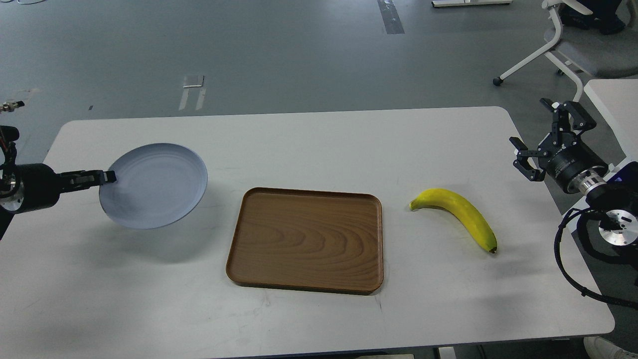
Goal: Place banana on plate with both arms
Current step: 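Slide the blue plate with the left gripper onto the wooden tray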
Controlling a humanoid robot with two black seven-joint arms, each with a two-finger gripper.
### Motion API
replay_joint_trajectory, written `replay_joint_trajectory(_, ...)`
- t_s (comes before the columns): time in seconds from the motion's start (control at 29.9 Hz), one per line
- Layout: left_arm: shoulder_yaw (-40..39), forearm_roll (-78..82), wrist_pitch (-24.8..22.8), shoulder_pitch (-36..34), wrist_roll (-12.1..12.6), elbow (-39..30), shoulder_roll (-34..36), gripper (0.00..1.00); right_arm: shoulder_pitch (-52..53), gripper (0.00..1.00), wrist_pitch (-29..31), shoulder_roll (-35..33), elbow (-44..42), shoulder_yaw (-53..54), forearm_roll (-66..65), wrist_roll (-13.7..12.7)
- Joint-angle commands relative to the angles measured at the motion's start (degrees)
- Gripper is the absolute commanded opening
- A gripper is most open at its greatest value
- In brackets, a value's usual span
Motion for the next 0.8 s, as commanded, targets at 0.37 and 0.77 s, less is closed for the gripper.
replay_joint_trajectory(0.37, 5.20, 7.61, -1.12, -7.10, -0.02, -4.24, -19.65, 0.00, 0.02, 1.00, 0.00, 0.06, -0.96, -0.01, 0.00, 0.00)
replay_joint_trajectory(0.77, 9.86, 7.52, 0.37, -6.04, -0.02, 4.19, -27.91, 0.00, 0.01, 1.00, 0.00, 0.32, -1.05, 0.08, 0.00, 0.00)
